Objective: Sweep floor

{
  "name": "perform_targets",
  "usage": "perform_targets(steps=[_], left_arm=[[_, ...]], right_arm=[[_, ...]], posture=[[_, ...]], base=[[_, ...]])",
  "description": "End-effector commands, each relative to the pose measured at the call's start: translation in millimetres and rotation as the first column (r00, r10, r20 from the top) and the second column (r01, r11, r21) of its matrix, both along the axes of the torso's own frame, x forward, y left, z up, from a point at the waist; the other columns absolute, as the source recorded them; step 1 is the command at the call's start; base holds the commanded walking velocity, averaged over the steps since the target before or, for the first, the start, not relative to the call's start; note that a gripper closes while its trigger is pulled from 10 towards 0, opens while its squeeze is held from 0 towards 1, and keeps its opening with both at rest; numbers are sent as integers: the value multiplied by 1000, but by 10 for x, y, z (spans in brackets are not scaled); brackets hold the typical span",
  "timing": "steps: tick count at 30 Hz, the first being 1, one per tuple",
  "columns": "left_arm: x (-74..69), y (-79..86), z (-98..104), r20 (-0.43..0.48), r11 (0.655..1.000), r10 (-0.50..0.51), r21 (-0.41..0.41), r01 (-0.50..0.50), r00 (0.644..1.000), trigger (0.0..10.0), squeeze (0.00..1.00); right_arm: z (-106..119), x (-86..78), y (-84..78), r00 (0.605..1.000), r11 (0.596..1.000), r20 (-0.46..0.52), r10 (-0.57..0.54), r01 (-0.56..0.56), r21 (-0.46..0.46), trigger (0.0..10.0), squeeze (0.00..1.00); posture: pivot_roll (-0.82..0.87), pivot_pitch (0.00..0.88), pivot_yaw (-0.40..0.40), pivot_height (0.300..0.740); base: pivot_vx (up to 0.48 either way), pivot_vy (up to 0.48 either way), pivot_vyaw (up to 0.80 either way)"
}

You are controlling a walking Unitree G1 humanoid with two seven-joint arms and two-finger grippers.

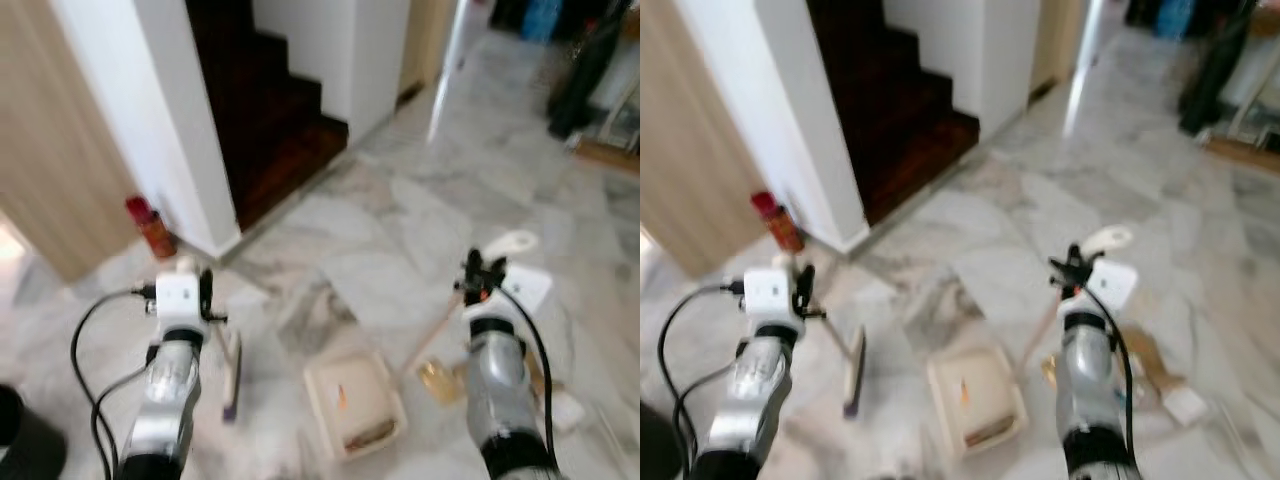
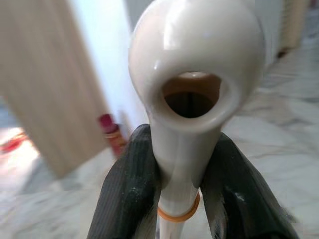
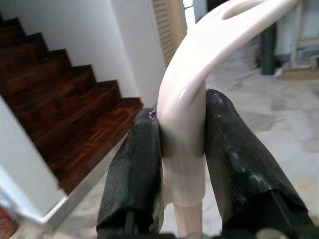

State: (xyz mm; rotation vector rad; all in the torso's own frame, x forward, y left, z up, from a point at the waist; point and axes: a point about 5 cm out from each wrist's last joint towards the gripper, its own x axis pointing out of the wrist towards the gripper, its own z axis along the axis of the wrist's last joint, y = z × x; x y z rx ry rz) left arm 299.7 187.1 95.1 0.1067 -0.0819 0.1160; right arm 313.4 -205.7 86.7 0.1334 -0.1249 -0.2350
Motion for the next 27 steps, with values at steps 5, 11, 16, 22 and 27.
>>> perform_targets(steps=[5,11,16,22,27], left_arm=[[47,-18,142,57,1000,-11,18,10,998,10000,0],[46,-20,144,57,1000,-10,19,9,998,10000,0],[39,-21,141,56,1000,-9,20,8,998,10000,0],[23,-25,133,53,1000,-12,21,10,999,10000,0],[18,-28,131,51,1000,-11,21,10,999,10000,0]], right_arm=[[68,20,-12,999,1000,42,-13,12,19,10000,0],[69,26,11,999,1000,43,-8,7,21,10000,0],[74,32,17,999,1000,46,-4,3,23,10000,0],[70,27,19,999,1000,46,-5,3,25,10000,0],[65,24,24,999,1000,44,-1,0,24,10000,0]], posture=[[78,9,33,740],[82,8,33,740],[82,10,33,740],[82,15,33,740],[85,17,31,740]], base=[[0,0,779],[0,0,777],[0,0,775],[0,0,776],[0,0,768]])
